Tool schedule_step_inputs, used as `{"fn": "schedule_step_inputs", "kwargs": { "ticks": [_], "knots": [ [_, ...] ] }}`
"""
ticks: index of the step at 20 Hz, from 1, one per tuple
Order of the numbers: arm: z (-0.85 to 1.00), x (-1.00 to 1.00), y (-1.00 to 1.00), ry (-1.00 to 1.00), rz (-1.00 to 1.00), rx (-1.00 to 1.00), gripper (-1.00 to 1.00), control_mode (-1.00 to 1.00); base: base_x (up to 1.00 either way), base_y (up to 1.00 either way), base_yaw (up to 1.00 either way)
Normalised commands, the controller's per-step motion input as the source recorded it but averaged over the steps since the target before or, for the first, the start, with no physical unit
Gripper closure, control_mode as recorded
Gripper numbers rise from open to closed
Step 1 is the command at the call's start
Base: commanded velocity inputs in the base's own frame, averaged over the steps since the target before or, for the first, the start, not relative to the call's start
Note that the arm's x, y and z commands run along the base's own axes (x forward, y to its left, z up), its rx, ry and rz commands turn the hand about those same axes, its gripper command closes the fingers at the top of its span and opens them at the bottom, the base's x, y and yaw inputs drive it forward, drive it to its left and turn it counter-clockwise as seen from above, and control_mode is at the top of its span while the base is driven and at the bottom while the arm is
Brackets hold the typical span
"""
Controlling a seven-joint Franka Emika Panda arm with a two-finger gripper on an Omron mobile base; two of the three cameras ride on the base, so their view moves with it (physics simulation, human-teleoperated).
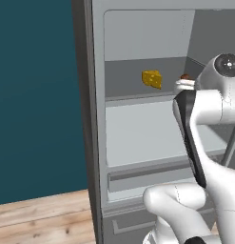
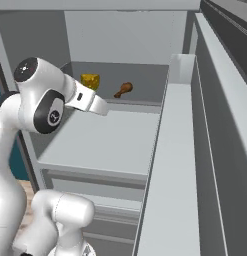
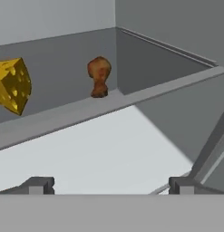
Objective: Take the cheese, chicken drumstick, and squash from the fridge and place them on the plate on the dining counter to create an appetizer plate.
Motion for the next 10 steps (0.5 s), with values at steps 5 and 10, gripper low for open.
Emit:
{"fn": "schedule_step_inputs", "kwargs": {
  "ticks": [5, 10],
  "knots": [
    [0.2, 0.5, -0.13, 0.01, 0.0, 0.05, -1.0, -1.0, 0.0, 0.0, 0.0],
    [0.02, 0.54, -0.11, 0.0, 0.0, 0.04, -1.0, -1.0, 0.0, 0.0, 0.0]
  ]
}}
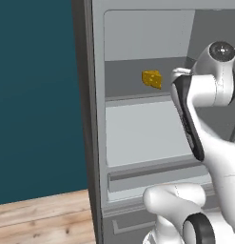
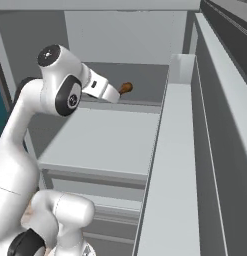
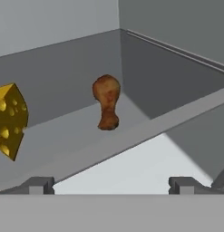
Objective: Take the cheese, chicken drumstick, and squash from the fridge and place them on the plate on the dining counter to create an appetizer plate.
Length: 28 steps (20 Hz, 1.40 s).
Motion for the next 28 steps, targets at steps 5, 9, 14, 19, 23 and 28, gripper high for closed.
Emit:
{"fn": "schedule_step_inputs", "kwargs": {
  "ticks": [5, 9, 14, 19, 23, 28],
  "knots": [
    [-0.03, 0.53, -0.13, 0.0, 0.0, 0.01, -1.0, -1.0, 0.0, 0.0, 0.0],
    [-0.1, 0.47, -0.18, 0.0, 0.0, 0.0, -1.0, -1.0, 0.0, 0.0, 0.0],
    [-0.15, 0.42, -0.19, 0.0, 0.0, 0.0, -1.0, -1.0, 0.0, 0.0, 0.0],
    [-0.26, 0.42, -0.1, 0.0, 0.0, 0.0, -1.0, -1.0, 0.0, 0.0, 0.0],
    [-0.18, 0.22, -0.1, 0.0, 0.0, 0.0, -1.0, -1.0, 0.0, 0.0, 0.0],
    [-0.23, 0.04, -0.11, 0.0, 0.0, 0.0, -1.0, -1.0, 0.0, 0.0, 0.0]
  ]
}}
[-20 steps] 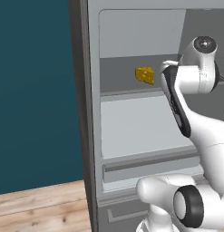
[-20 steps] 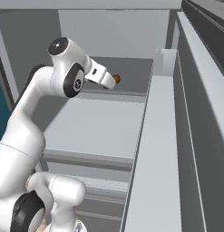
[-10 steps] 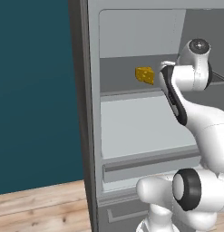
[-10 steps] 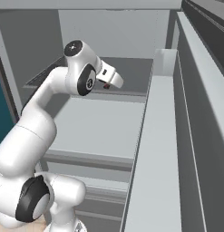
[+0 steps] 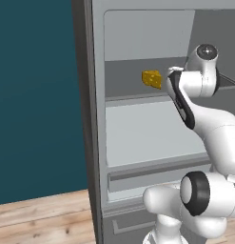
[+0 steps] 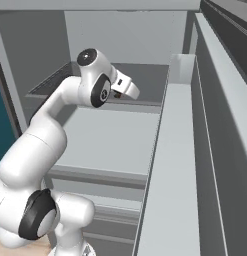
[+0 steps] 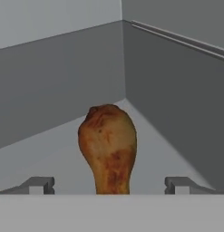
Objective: Take the cheese, chicken drumstick, and squash from the fridge and place them on the plate on the dining counter to create an appetizer plate.
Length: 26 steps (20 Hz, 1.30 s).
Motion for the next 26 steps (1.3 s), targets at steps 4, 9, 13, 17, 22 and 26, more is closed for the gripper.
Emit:
{"fn": "schedule_step_inputs", "kwargs": {
  "ticks": [4, 9, 13, 17, 22, 26],
  "knots": [
    [-0.36, 0.0, -0.05, 0.0, 0.0, 0.0, -1.0, -1.0, 0.0, 0.0, 0.0],
    [-0.4, 0.0, 0.0, 0.0, 0.0, 0.0, 1.0, -1.0, 0.0, 0.0, 0.0],
    [-0.17, 0.0, 0.0, 0.0, 0.0, 0.0, 1.0, -1.0, 0.0, 0.0, 0.0],
    [-0.01, 0.01, 0.0, 0.0, 0.0, 0.0, 1.0, -1.0, 0.0, 0.0, 0.0],
    [0.0, 0.0, 0.0, 0.0, 0.0, 0.0, 1.0, -1.0, 0.0, 0.0, 0.0],
    [0.0, -0.37, -0.06, 0.05, 0.01, 0.0, 1.0, -1.0, 0.0, 0.0, 0.0]
  ]
}}
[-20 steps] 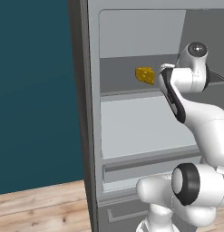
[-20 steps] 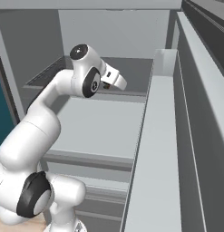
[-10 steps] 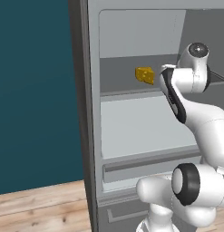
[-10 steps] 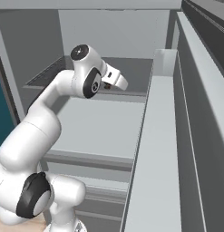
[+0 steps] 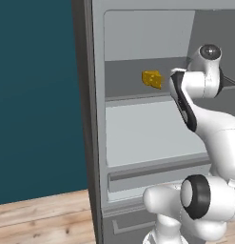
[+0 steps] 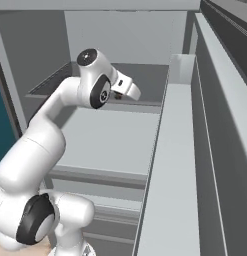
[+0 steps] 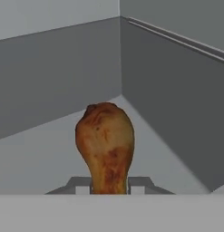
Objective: Take the cheese, chicken drumstick, and squash from the fridge and place them on the plate on the dining counter to create an appetizer plate.
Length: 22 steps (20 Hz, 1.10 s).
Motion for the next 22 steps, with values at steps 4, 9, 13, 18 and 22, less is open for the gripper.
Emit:
{"fn": "schedule_step_inputs", "kwargs": {
  "ticks": [4, 9, 13, 18, 22],
  "knots": [
    [-0.09, -0.98, 0.0, 0.02, 0.07, 0.0, 1.0, -1.0, 0.0, 0.0, 0.0],
    [-0.07, -1.0, 0.16, -0.03, 0.08, -0.01, 1.0, -1.0, 0.0, 0.0, 0.0],
    [0.0, -1.0, 0.39, -0.03, 0.09, -0.04, 1.0, -1.0, 0.0, 0.0, 0.0],
    [0.0, -1.0, 0.44, -0.01, 0.05, -0.06, 1.0, -1.0, 0.0, 0.0, 0.0],
    [-0.07, -0.9, 0.42, 0.0, 0.03, -0.07, 1.0, -1.0, 0.0, 0.0, 0.0]
  ]
}}
